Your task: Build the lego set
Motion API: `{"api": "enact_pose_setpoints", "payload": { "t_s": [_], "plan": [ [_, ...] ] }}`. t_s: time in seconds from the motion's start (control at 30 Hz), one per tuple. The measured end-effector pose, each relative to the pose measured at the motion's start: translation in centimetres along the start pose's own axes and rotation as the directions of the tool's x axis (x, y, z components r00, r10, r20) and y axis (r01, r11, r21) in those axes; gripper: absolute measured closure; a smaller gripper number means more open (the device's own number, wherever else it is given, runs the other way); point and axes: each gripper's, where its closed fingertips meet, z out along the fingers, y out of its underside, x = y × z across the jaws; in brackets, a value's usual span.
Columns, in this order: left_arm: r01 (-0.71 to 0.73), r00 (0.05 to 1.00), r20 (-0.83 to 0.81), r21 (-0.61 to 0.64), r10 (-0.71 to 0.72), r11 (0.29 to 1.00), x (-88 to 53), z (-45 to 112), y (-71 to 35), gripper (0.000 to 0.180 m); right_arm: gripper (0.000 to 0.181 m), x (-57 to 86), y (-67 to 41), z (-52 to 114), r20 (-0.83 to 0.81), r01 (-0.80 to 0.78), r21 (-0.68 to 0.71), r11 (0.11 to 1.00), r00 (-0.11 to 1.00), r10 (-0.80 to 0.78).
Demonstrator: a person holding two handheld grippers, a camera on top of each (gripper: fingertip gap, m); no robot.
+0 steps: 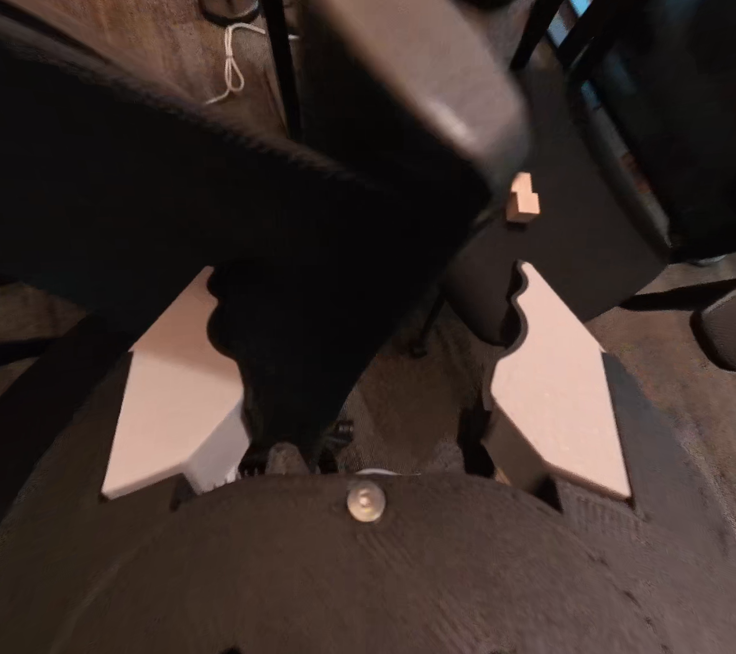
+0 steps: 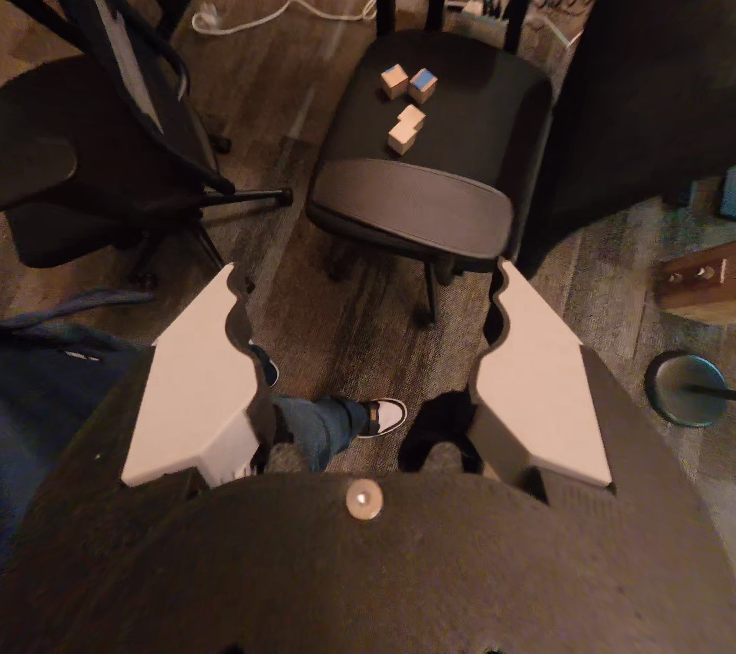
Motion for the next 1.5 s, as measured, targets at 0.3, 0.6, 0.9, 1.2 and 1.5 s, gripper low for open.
{"api": "enact_pose_setpoints", "payload": {
  "t_s": [0.3, 0.6, 0.9, 1.2, 1.5],
  "plan": [
    [0.187, 0.955, 0.252, -0.097, -0.158, 0.977, 5.9, -4.6, 4.5, 0.079, 0.058, 21.4, 12.0, -15.3, -0.219, -0.204, 0.109, 0.973, 0.95, 0.224],
    [-0.585, 0.766, -0.569, -0.423, 0.3, 0.692, 54.6, 3.9, 17.8, 0.093, 0.06, 36.8, 24.4, -28.0, -0.428, -0.449, 0.313, 0.837, 0.72, 0.547],
    [-0.812, 0.173, -0.898, 0.103, 0.405, 0.575, 101.6, 11.5, 7.8, 0.091, 0.061, 53.1, 28.6, -34.9, -0.441, -0.543, 0.439, 0.716, 0.565, 0.698],
    [-0.691, -0.257, -0.849, 0.495, 0.461, 0.527, 143.1, 7.0, -0.1, 0.075, 0.06, 67.1, 37.9, -49.3, -0.604, -0.543, 0.539, 0.644, 0.283, 0.745],
    [-0.469, -0.013, -0.781, 0.557, 0.625, 0.685, 174.1, 9.6, -13.2, 0.072, 0.057, 88.7, 48.6, -58.5, -0.571, -0.5, 0.573, 0.65, 0.326, 0.754]
  ]
}}
